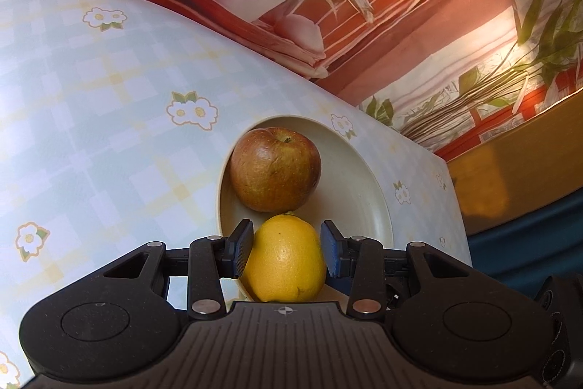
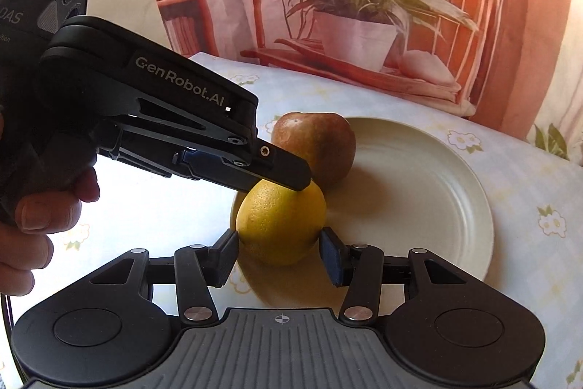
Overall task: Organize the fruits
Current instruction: 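Carry the lemon onto the plate beside the apple and release it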
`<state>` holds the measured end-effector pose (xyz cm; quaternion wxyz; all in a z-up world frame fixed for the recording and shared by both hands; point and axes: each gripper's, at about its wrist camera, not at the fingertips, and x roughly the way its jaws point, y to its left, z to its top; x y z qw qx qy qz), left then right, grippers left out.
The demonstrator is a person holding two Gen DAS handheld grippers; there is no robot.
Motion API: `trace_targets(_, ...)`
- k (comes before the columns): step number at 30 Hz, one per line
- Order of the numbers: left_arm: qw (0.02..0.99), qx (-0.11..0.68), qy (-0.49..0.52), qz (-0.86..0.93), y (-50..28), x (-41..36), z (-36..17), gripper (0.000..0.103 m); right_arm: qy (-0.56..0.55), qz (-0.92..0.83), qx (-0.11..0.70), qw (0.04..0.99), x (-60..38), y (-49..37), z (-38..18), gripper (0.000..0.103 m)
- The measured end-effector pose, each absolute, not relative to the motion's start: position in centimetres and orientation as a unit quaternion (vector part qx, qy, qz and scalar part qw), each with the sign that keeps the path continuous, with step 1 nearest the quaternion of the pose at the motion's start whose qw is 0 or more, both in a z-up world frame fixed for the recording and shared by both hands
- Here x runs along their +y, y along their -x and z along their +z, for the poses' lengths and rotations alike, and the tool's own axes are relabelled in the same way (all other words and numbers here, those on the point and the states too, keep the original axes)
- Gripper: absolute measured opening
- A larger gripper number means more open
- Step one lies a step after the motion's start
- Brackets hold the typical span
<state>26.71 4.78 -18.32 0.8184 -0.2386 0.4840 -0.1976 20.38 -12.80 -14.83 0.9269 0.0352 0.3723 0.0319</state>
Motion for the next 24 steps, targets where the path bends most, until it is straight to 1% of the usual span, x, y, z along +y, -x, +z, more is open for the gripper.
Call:
trace_targets(10, 0.857, 0.43, 0.248, -0.139, -24.5, 6.9, -16.3, 0.042, -0.036, 0.029, 0.365, 0.93, -12.7, -21.9, -14.6, 0.045)
trace_targets(14, 0.87, 0.412, 0.244, -0.115, -23.7, 7.4, -15.6, 0.042, -0.013, 0.025, 0.359, 0.933, -12.0, -22.6, -14.5, 0.046)
trace_targets(21, 0.874, 0.397, 0.263, -0.099, -22.1, 9.3, -14.5, 0.042, 0.002, 0.011, 0.353, 0.936, -11.2, -23.2, -14.4, 0.047)
trace_targets(24, 0.881, 0.39, 0.252, -0.087, -21.6, 9.6, -13.9, 0.042, 0.005, 0.005, 0.341, 0.94, -11.2, -22.6, -14.2, 0.055)
